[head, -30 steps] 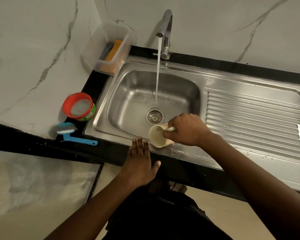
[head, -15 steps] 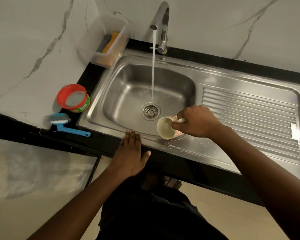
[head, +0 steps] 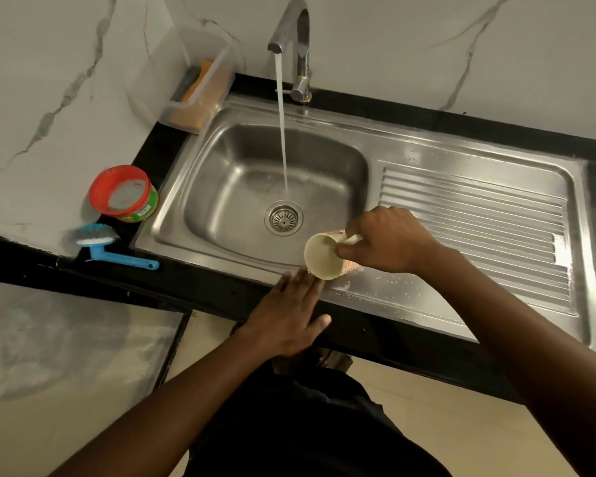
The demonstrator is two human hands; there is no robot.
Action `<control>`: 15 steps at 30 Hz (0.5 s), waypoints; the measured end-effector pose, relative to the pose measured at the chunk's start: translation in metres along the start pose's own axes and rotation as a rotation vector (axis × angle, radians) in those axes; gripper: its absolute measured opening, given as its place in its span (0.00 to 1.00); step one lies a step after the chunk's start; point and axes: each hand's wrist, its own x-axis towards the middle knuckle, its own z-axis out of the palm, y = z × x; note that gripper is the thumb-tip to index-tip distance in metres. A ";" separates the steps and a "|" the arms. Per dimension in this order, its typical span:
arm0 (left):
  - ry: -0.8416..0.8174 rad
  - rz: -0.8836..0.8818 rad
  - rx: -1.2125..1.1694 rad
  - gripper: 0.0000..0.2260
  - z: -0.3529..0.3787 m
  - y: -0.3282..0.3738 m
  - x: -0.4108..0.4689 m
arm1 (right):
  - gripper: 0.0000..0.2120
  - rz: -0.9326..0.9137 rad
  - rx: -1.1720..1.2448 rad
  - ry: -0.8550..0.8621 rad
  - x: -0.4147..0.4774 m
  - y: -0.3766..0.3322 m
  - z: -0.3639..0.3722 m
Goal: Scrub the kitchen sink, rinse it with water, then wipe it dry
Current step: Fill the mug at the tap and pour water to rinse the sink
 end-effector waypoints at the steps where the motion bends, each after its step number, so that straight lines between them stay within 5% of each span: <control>1: 0.017 -0.046 0.007 0.38 0.001 -0.008 -0.003 | 0.23 0.036 0.041 -0.006 -0.004 0.007 0.000; 7: 0.055 -0.183 0.047 0.40 0.003 -0.031 -0.014 | 0.25 0.184 0.149 0.000 -0.040 0.038 0.001; 15: 0.020 0.057 0.057 0.40 0.014 0.025 0.002 | 0.22 0.143 -0.026 0.034 -0.064 0.032 0.007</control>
